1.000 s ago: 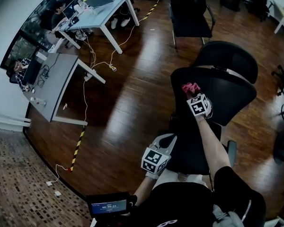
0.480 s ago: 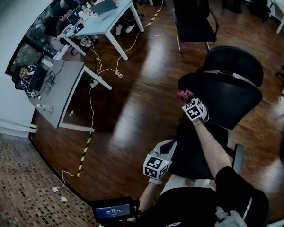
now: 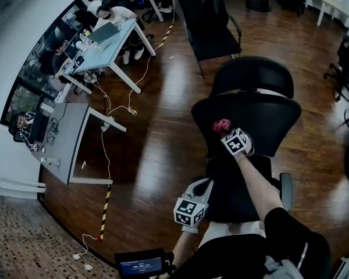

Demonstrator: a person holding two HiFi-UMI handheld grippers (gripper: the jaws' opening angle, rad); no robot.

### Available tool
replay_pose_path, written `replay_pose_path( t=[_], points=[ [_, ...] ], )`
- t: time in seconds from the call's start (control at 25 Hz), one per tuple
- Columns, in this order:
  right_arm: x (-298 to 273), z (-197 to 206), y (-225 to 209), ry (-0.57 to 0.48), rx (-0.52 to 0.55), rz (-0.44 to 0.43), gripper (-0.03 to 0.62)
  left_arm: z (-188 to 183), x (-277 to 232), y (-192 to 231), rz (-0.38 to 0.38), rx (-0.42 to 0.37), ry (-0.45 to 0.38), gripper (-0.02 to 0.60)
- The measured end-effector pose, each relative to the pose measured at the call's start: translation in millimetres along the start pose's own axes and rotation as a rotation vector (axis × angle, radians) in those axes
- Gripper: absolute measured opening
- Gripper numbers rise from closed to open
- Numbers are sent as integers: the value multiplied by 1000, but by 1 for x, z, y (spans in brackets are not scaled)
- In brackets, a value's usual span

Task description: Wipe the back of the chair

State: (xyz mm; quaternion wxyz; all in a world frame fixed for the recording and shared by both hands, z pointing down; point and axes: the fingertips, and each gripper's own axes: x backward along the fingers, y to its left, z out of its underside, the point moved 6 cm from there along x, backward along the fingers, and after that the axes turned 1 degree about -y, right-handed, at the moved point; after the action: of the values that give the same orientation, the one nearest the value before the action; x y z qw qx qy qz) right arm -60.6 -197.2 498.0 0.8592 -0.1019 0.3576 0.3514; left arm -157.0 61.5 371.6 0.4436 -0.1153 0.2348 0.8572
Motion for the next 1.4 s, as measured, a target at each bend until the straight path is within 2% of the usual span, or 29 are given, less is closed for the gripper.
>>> replay_pose_path(
  t=[0.28, 0.76, 1.2, 1.4],
  points=[
    [41, 51, -56, 11, -72, 64, 40, 2, -31, -39, 56, -26, 28, -9],
    [119, 147, -161, 39, -191, 223, 40, 6, -95, -103, 164, -92, 69, -9],
    [163, 201, -199, 67, -279, 321, 40, 17, -115, -134, 204, -96, 94, -9],
    [182, 222, -215, 65, -371, 441, 40, 19, -114, -133, 200, -91, 103, -9]
  ],
)
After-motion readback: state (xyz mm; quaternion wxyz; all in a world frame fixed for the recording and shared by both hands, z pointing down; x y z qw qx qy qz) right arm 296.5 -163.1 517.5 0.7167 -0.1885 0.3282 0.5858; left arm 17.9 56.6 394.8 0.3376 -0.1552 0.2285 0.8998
